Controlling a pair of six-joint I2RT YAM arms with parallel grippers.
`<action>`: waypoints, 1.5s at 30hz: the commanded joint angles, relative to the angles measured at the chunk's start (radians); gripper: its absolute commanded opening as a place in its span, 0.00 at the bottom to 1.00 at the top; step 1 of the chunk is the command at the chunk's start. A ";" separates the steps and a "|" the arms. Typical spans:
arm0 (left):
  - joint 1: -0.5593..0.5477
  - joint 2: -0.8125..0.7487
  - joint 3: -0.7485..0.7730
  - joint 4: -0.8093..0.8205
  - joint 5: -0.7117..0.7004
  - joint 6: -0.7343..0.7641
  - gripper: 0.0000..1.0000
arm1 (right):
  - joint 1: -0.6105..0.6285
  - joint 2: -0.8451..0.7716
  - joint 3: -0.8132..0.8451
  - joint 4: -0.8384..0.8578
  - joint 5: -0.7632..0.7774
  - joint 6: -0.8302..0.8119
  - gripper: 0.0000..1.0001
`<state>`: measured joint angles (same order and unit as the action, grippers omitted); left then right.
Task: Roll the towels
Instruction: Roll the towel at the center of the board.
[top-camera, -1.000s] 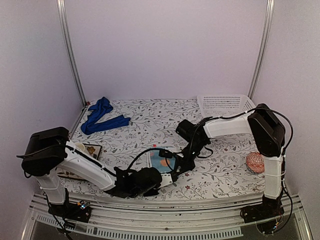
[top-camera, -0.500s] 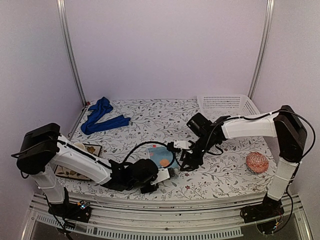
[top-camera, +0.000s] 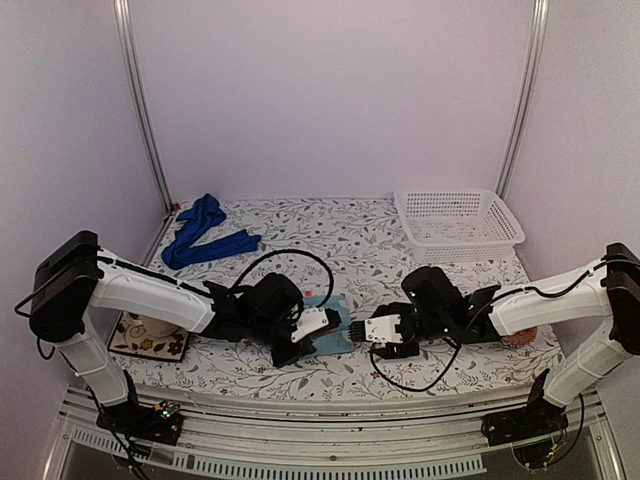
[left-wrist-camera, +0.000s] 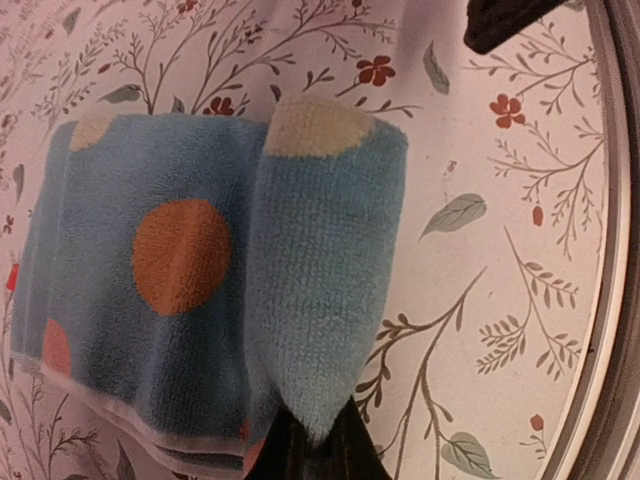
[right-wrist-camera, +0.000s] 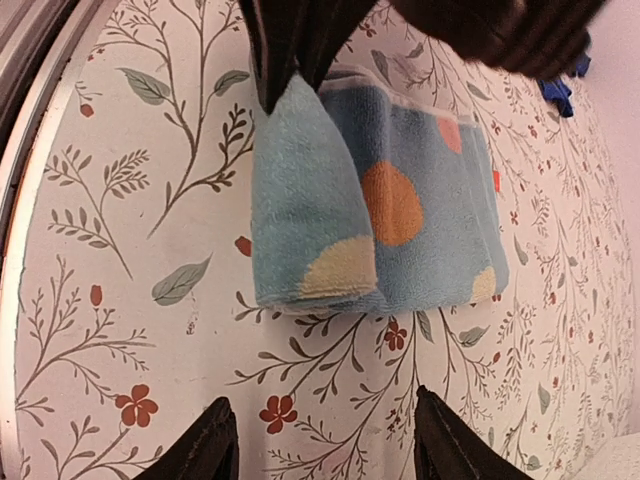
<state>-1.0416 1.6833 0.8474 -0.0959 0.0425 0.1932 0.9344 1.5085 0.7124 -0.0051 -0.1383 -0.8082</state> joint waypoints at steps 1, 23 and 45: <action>0.039 0.068 0.070 -0.094 0.146 -0.030 0.00 | 0.070 -0.076 -0.087 0.261 0.103 -0.120 0.61; 0.107 0.144 0.128 -0.132 0.258 -0.040 0.00 | 0.190 0.251 -0.011 0.437 0.303 -0.249 0.62; 0.110 -0.006 0.009 -0.039 0.170 -0.084 0.40 | 0.160 0.253 0.118 0.109 0.148 -0.084 0.06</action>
<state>-0.9440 1.7641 0.9180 -0.1501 0.2703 0.1280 1.1152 1.7882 0.7879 0.2565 0.1081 -0.9653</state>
